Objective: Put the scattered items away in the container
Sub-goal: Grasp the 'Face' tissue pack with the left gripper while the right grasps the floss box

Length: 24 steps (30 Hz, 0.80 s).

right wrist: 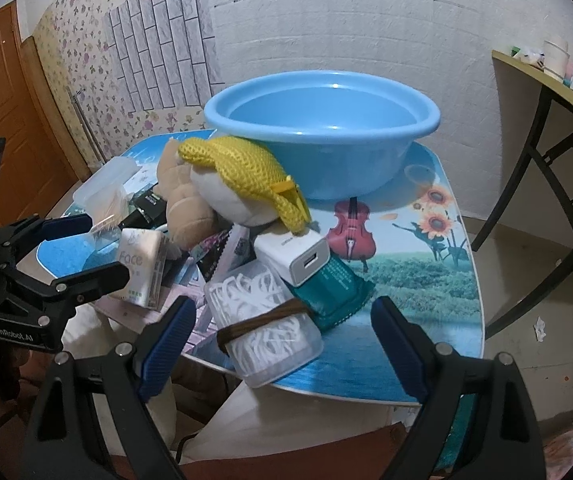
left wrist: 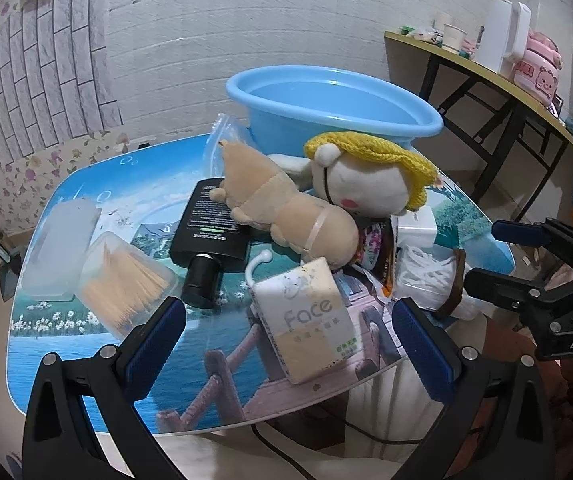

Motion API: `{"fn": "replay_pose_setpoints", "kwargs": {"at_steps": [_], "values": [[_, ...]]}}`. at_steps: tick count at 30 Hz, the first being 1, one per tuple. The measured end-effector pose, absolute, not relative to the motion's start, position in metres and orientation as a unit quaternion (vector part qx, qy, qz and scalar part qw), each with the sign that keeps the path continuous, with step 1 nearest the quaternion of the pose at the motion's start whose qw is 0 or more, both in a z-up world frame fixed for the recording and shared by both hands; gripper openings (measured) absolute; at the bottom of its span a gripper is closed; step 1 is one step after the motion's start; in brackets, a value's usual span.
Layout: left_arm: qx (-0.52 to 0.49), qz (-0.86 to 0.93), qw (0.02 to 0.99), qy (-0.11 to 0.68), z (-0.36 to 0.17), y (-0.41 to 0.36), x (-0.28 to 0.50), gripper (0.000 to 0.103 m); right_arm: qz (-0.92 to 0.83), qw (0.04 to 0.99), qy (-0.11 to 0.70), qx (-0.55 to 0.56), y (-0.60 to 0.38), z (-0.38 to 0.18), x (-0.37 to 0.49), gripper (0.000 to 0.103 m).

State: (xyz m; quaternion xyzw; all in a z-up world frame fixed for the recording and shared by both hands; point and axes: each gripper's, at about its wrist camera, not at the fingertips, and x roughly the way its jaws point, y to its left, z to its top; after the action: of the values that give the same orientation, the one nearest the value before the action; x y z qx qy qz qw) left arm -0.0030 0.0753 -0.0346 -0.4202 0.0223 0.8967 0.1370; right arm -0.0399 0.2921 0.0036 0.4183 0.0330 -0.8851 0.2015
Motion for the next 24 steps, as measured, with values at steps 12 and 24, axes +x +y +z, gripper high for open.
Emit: {"fn": "replay_pose_setpoints", "kwargs": {"at_steps": [12,24], "values": [[-0.433,0.889,0.143,0.042,-0.047,0.086,-0.002,0.103,-0.876,0.211,0.041,0.431,0.288,-0.006,-0.04,0.084],[-0.443,0.884,0.14,0.052,-0.057,0.091,-0.005,0.098,-0.869,0.214,0.042,0.444,0.288,-0.016,-0.043,0.084]]}}
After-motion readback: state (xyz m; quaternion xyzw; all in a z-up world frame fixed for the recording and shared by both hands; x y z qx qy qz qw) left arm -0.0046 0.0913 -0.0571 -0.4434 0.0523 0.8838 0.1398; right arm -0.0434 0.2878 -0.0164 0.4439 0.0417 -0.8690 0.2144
